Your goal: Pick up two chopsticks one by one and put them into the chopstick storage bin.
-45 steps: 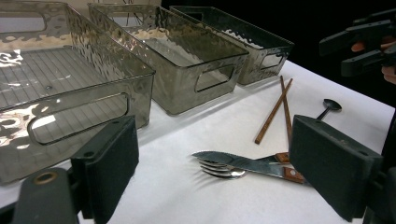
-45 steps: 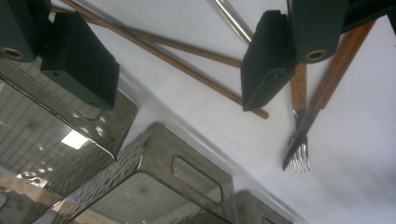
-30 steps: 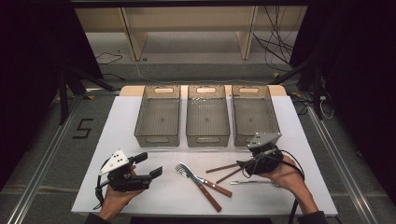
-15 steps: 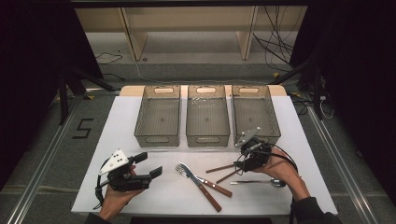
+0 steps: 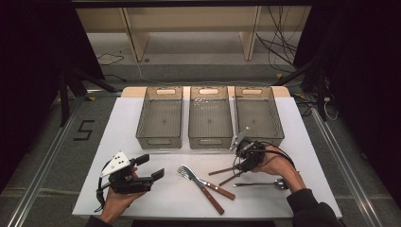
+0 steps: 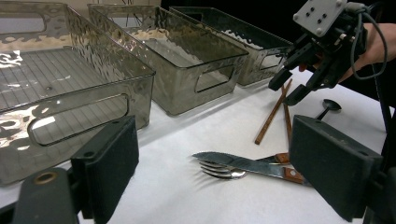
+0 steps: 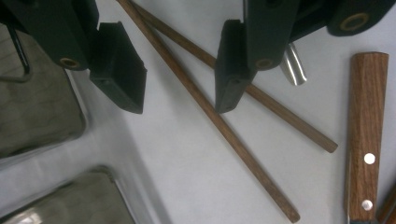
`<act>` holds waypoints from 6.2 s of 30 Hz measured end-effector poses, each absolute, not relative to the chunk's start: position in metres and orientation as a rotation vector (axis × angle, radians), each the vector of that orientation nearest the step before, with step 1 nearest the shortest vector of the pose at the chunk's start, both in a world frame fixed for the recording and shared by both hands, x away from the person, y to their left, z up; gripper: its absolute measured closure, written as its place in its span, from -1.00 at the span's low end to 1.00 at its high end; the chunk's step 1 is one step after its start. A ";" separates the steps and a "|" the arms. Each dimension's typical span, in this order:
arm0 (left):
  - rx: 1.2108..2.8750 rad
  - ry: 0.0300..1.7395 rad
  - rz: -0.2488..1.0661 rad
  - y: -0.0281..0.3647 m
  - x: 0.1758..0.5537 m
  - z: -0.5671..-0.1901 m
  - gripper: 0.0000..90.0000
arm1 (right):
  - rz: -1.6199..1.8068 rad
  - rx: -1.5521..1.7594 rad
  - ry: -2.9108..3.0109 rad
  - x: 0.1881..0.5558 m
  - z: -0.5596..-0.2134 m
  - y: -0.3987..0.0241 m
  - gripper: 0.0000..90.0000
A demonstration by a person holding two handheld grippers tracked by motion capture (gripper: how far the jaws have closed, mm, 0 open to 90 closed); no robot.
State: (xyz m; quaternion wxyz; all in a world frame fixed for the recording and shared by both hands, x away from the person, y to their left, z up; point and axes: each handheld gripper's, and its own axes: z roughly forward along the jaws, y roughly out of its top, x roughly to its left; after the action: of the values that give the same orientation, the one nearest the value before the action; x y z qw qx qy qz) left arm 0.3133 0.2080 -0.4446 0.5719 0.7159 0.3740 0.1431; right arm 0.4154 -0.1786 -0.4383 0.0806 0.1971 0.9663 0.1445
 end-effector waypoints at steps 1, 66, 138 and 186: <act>1.680 0.877 0.335 0.208 0.313 -0.444 -0.65 | 0.421 0.583 2.897 0.415 -0.439 -0.177 0.23; 1.682 0.877 0.337 0.209 0.314 -0.444 -0.65 | 0.229 0.262 2.976 0.422 -0.441 -0.150 0.91; 1.760 0.895 -0.071 0.079 0.367 -0.434 -0.20 | 1.524 1.072 2.332 0.378 -0.390 -0.132 0.90; 1.757 0.962 -0.075 0.107 0.385 -0.422 0.87 | 1.538 0.972 2.350 0.366 -0.383 -0.152 0.04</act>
State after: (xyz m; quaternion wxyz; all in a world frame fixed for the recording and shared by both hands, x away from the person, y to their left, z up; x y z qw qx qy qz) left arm 0.3854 0.1071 -0.4222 0.5385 0.7386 0.4043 -0.0314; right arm 0.3655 -0.1525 -0.3832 0.0850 0.3260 0.7879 0.5156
